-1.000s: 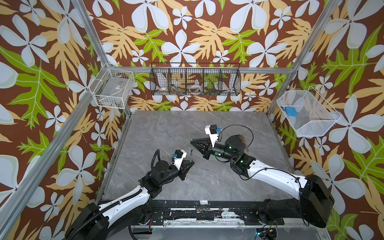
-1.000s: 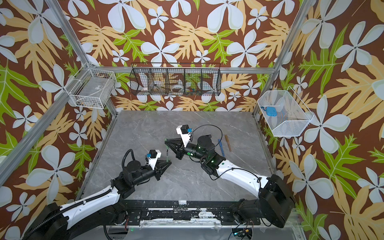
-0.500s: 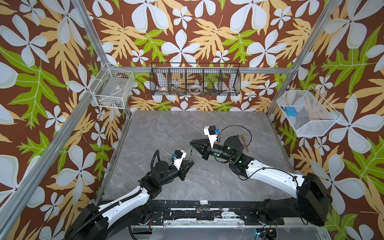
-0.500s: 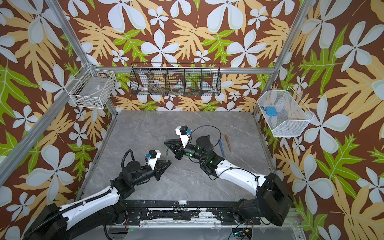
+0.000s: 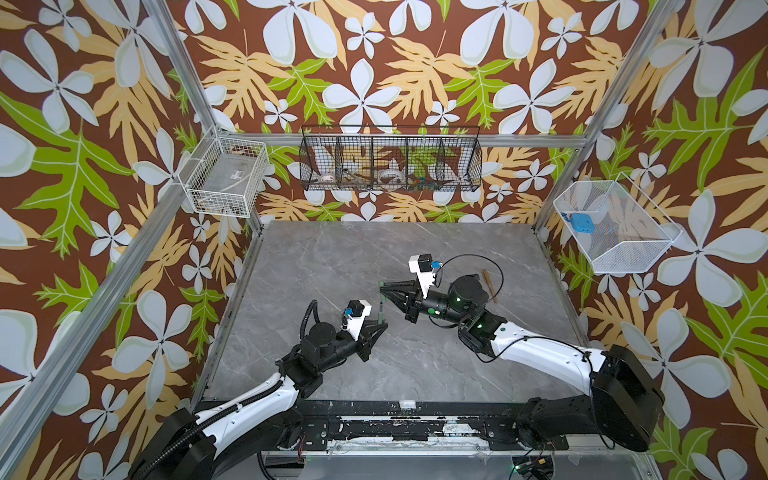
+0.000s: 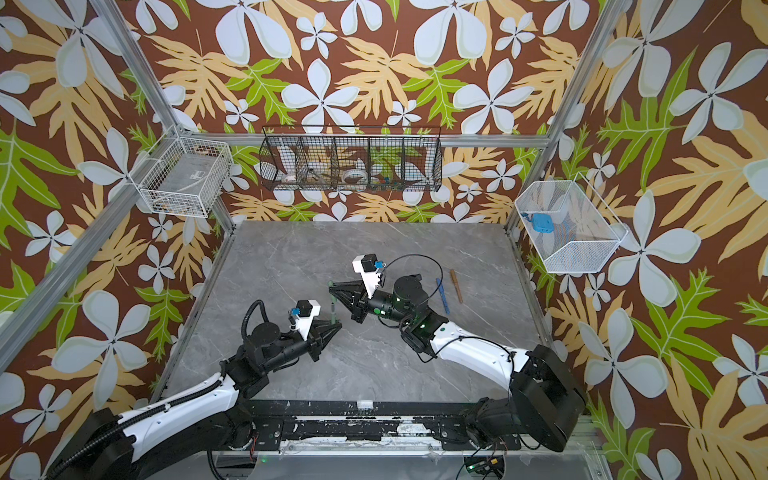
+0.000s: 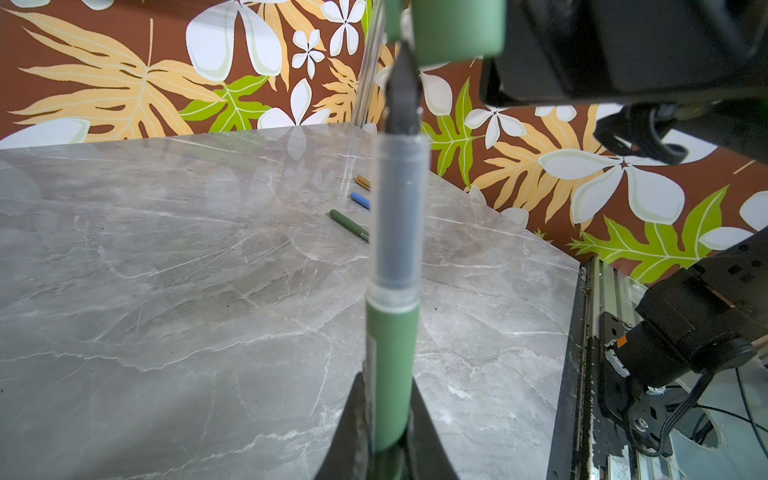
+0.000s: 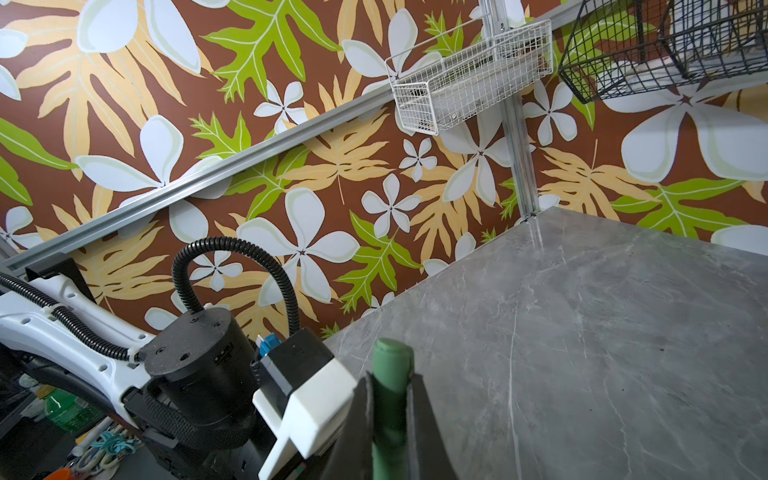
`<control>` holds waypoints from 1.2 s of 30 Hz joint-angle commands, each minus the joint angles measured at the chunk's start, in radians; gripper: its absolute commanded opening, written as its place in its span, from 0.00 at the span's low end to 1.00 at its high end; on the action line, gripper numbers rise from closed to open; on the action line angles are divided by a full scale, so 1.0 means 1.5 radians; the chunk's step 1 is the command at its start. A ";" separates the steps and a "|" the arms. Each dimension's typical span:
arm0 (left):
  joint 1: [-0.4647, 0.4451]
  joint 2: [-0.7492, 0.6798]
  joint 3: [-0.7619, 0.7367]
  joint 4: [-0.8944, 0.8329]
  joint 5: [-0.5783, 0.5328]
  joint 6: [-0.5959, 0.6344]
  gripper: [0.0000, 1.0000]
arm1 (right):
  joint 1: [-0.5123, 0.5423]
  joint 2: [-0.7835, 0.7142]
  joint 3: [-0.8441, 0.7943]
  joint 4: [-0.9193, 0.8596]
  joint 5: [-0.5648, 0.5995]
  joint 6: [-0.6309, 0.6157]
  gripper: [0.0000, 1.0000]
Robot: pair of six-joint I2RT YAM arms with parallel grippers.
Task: Insert the pens into the pen caps
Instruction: 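Align the held cap above the fountain pen nib held by the left gripper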
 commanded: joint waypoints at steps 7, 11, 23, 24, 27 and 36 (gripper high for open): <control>0.000 -0.010 -0.004 0.027 -0.007 -0.005 0.00 | 0.001 0.029 -0.005 0.108 -0.027 0.058 0.09; 0.000 -0.019 -0.007 0.026 -0.017 -0.007 0.00 | 0.002 0.035 -0.002 0.121 -0.037 0.071 0.09; 0.000 -0.070 -0.034 0.043 -0.049 -0.013 0.00 | 0.001 0.035 -0.018 0.123 -0.039 0.083 0.09; 0.001 -0.068 -0.034 0.044 -0.046 -0.013 0.00 | 0.003 0.035 -0.018 0.125 -0.039 0.084 0.09; 0.000 -0.062 -0.030 0.041 -0.038 -0.014 0.00 | 0.006 0.038 -0.016 0.130 -0.038 0.083 0.09; 0.000 -0.047 -0.020 0.029 -0.034 -0.005 0.00 | 0.007 0.007 0.018 0.057 -0.018 0.030 0.09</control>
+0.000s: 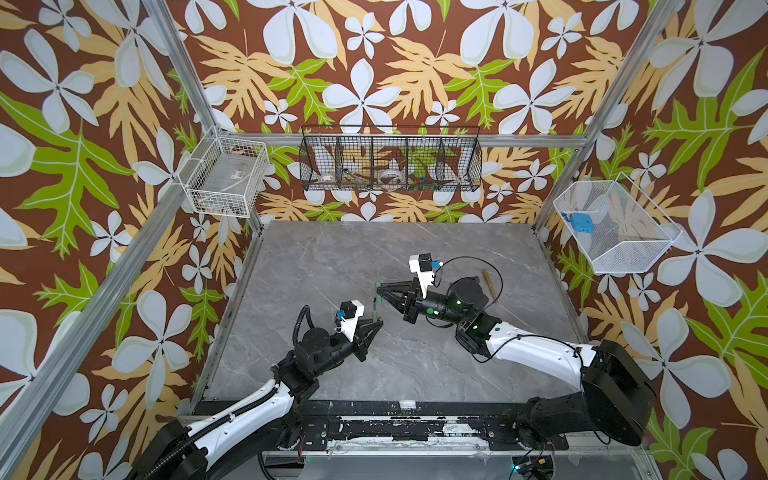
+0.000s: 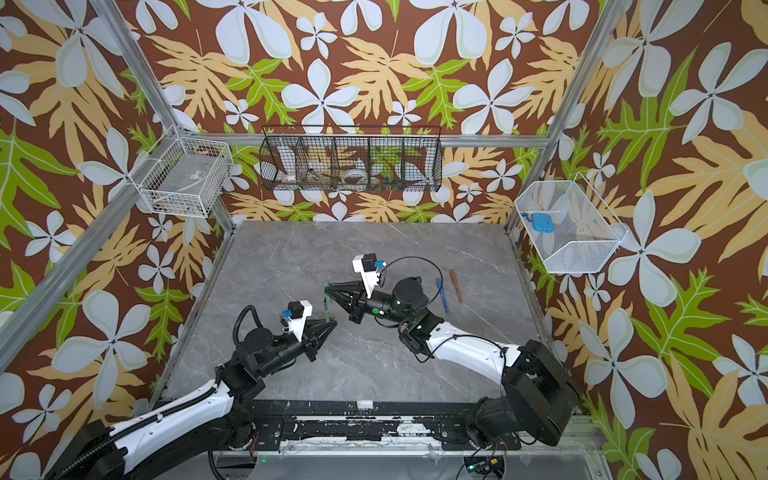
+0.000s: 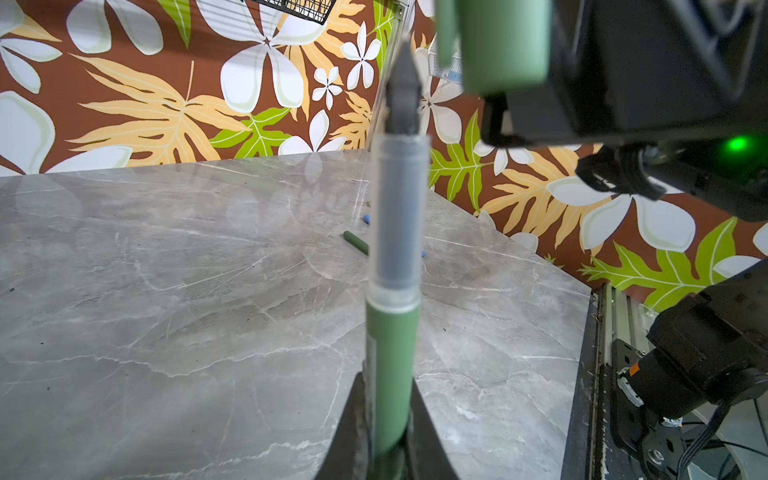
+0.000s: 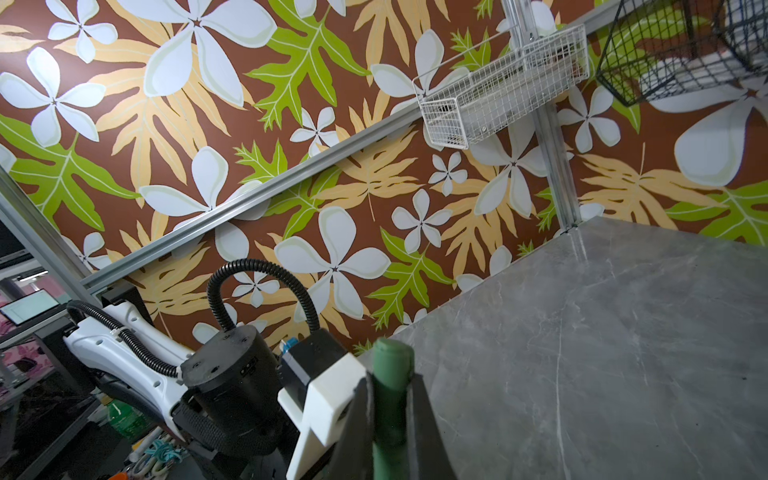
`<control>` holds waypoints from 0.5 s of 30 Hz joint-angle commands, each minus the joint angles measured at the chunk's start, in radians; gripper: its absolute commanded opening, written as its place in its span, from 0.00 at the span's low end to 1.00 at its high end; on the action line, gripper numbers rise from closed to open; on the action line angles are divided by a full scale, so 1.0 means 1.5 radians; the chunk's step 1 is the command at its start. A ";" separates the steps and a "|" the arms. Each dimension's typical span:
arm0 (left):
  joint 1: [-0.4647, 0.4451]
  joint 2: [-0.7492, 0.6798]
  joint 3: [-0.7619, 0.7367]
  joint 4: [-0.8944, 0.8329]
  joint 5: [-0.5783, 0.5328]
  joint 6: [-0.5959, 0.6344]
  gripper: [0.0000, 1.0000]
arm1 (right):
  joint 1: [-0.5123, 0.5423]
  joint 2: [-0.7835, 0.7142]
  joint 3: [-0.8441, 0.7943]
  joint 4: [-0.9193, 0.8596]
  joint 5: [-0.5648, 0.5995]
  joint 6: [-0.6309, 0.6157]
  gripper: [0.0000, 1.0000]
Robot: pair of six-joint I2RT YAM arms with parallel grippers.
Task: Insert the pens into the pen caps
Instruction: 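Align the held cap above the fountain pen nib held by the left gripper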
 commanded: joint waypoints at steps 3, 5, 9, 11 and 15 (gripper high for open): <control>0.000 0.006 0.007 0.011 0.007 0.009 0.00 | 0.000 -0.013 0.016 -0.023 0.006 -0.042 0.09; 0.000 0.012 0.008 0.012 0.010 0.008 0.00 | 0.001 -0.010 0.022 -0.023 0.002 -0.045 0.09; 0.000 0.016 0.010 0.014 0.013 0.006 0.00 | 0.001 0.007 0.031 -0.024 -0.007 -0.043 0.09; 0.000 0.016 0.009 0.014 0.012 0.007 0.00 | 0.002 0.015 0.031 -0.021 -0.010 -0.041 0.09; 0.000 0.015 0.009 0.015 0.013 0.007 0.00 | 0.004 0.027 0.035 -0.021 -0.014 -0.042 0.09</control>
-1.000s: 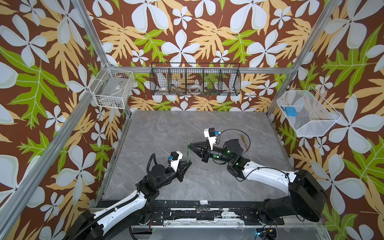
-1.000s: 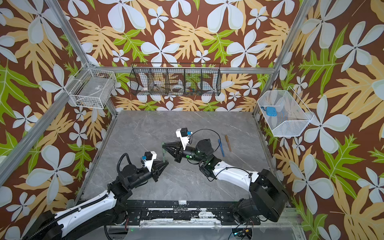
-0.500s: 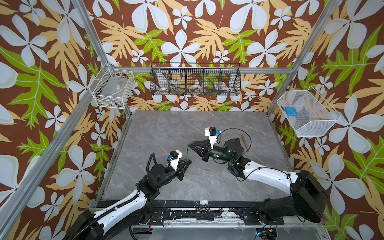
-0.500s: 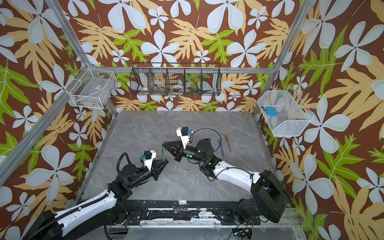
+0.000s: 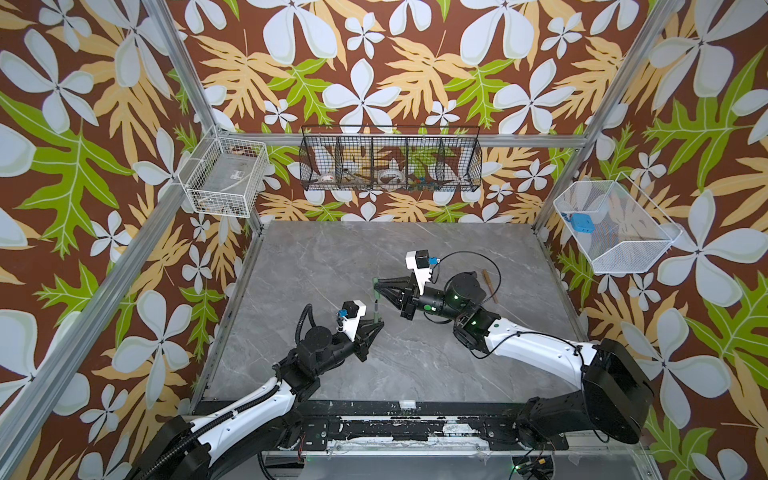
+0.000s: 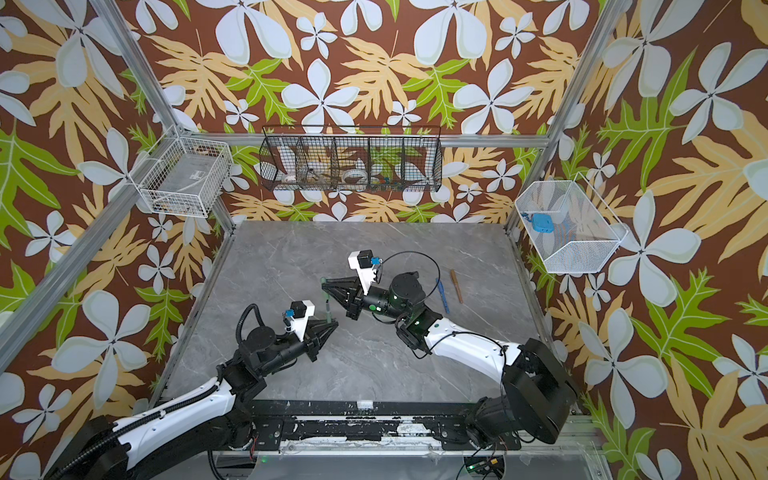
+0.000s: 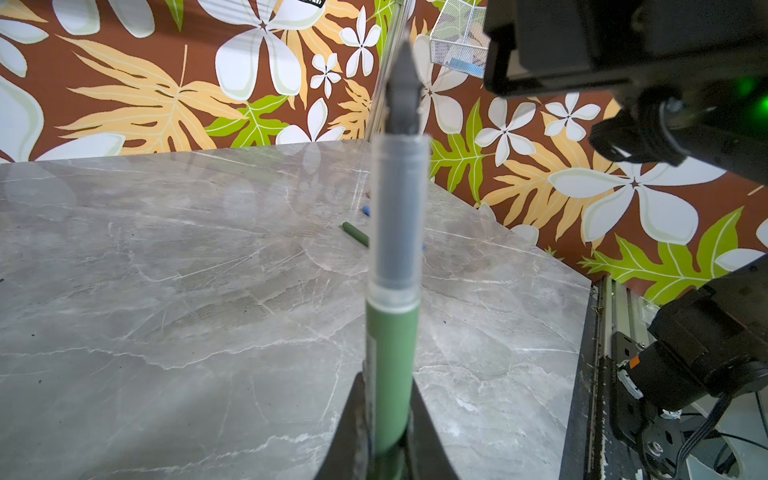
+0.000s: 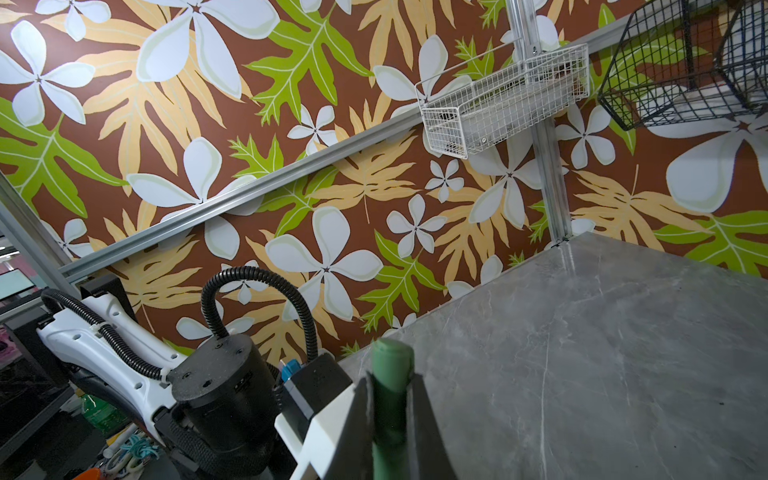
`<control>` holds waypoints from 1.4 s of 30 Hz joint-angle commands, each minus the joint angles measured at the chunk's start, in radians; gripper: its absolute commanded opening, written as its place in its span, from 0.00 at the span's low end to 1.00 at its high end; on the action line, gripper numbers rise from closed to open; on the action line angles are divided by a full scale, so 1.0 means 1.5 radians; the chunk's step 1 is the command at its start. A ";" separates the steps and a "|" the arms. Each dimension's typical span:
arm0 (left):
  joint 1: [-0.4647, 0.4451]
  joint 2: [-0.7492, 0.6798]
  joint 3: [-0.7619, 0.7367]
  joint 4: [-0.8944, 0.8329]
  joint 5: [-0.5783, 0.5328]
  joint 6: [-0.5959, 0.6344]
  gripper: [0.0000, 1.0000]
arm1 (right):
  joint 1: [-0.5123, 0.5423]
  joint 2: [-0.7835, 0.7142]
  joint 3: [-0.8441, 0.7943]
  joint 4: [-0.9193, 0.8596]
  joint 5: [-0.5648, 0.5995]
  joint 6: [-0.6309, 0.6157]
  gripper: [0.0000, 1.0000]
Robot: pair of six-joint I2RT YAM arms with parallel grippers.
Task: Insert the pens into the pen caps
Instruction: 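Align the held cap above the fountain pen nib held by the left gripper, then push the green cap down over the pen nib with the right gripper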
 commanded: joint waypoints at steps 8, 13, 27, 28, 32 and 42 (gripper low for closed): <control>0.000 0.000 0.001 0.023 0.006 0.005 0.00 | 0.004 0.004 -0.011 0.006 -0.004 -0.002 0.09; 0.000 0.002 0.002 0.023 0.004 0.003 0.00 | 0.004 0.003 -0.016 0.008 -0.003 -0.001 0.09; 0.000 -0.012 -0.005 0.031 -0.002 -0.001 0.00 | 0.009 -0.001 -0.039 -0.001 0.016 -0.007 0.09; 0.000 -0.012 -0.005 0.031 -0.001 -0.001 0.00 | 0.009 -0.002 -0.040 0.002 0.020 -0.007 0.09; 0.000 -0.007 -0.004 0.031 0.005 -0.001 0.00 | 0.009 -0.015 -0.030 0.004 0.032 -0.011 0.09; 0.000 0.012 0.007 0.025 0.026 0.000 0.00 | 0.009 -0.020 0.005 -0.022 0.067 -0.052 0.09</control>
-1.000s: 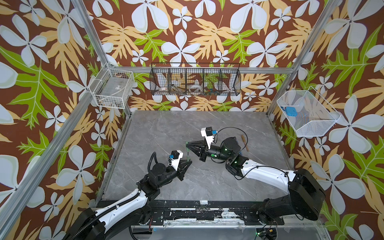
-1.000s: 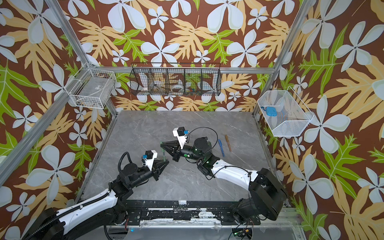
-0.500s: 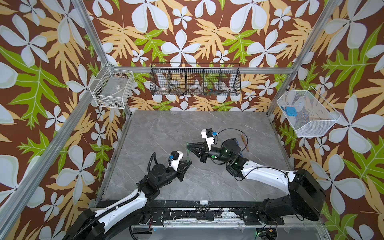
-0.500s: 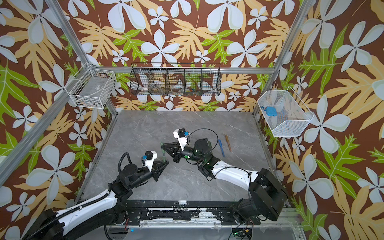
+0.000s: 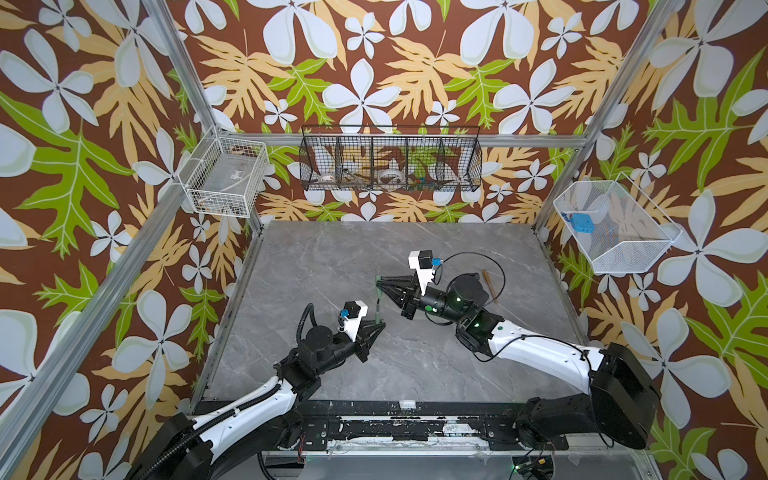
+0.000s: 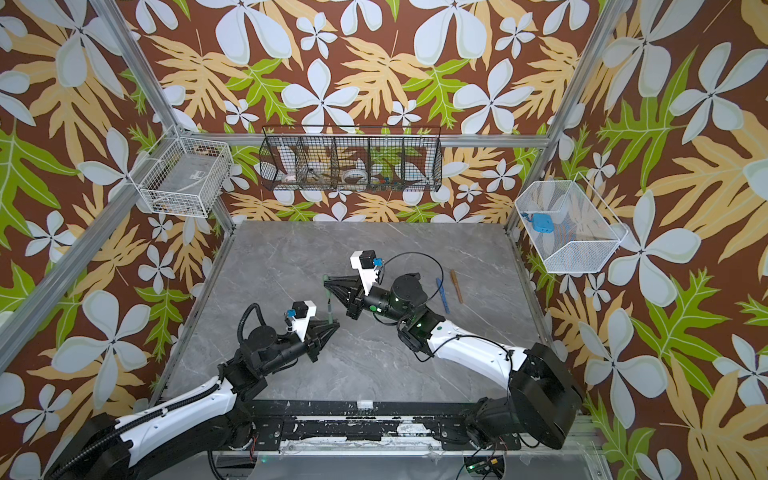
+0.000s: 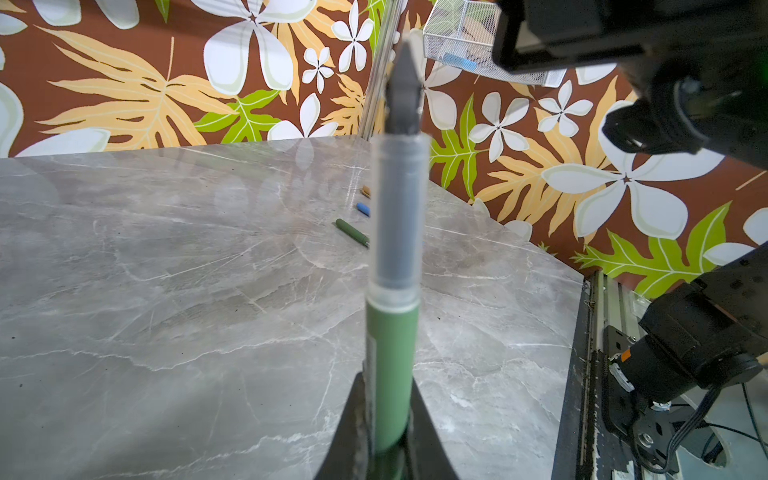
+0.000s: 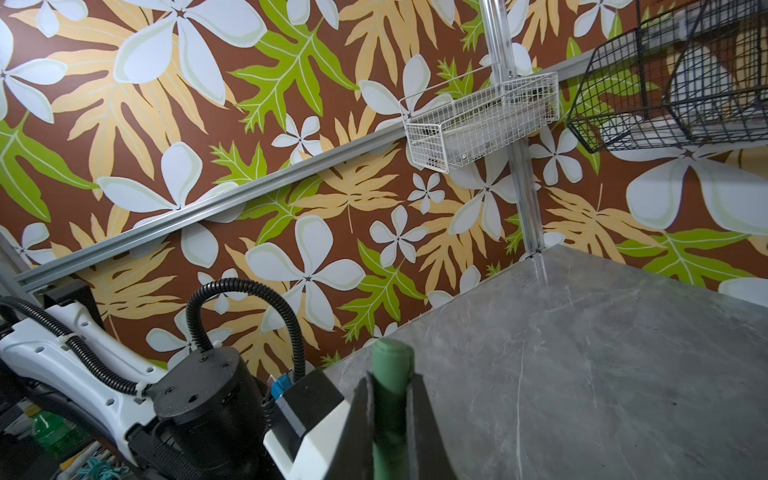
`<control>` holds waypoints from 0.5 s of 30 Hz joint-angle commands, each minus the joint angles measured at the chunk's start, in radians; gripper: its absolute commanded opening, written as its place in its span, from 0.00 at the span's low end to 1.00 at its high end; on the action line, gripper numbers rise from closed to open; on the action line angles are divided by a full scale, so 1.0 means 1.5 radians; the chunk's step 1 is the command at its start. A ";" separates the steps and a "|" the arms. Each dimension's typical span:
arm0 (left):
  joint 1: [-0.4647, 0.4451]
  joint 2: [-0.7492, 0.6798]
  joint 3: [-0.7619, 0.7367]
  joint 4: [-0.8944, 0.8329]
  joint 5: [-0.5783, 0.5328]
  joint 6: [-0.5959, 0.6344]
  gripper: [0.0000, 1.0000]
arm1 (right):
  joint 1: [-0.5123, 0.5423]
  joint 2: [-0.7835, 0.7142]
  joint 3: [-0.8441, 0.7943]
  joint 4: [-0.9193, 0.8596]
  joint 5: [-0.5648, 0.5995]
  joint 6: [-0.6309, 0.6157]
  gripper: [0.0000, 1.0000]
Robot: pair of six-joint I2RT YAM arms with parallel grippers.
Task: Insert the pens into the pen caps
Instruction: 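Push the green cap down over the pen nib with the right gripper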
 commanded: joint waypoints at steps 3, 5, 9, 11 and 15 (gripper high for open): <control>0.001 -0.005 0.003 0.020 0.004 0.002 0.00 | 0.000 0.023 0.013 0.005 -0.003 -0.012 0.09; 0.000 -0.009 0.002 0.020 0.002 0.002 0.00 | 0.000 0.026 0.011 0.011 -0.008 -0.007 0.09; 0.001 -0.010 0.001 0.020 -0.001 0.002 0.00 | 0.001 0.024 -0.001 0.014 -0.007 -0.003 0.09; 0.000 -0.009 0.001 0.021 0.001 0.002 0.00 | 0.001 0.025 -0.004 0.015 -0.004 -0.004 0.09; 0.000 -0.009 0.000 0.022 -0.002 0.001 0.00 | 0.000 0.027 -0.009 0.028 -0.012 0.007 0.09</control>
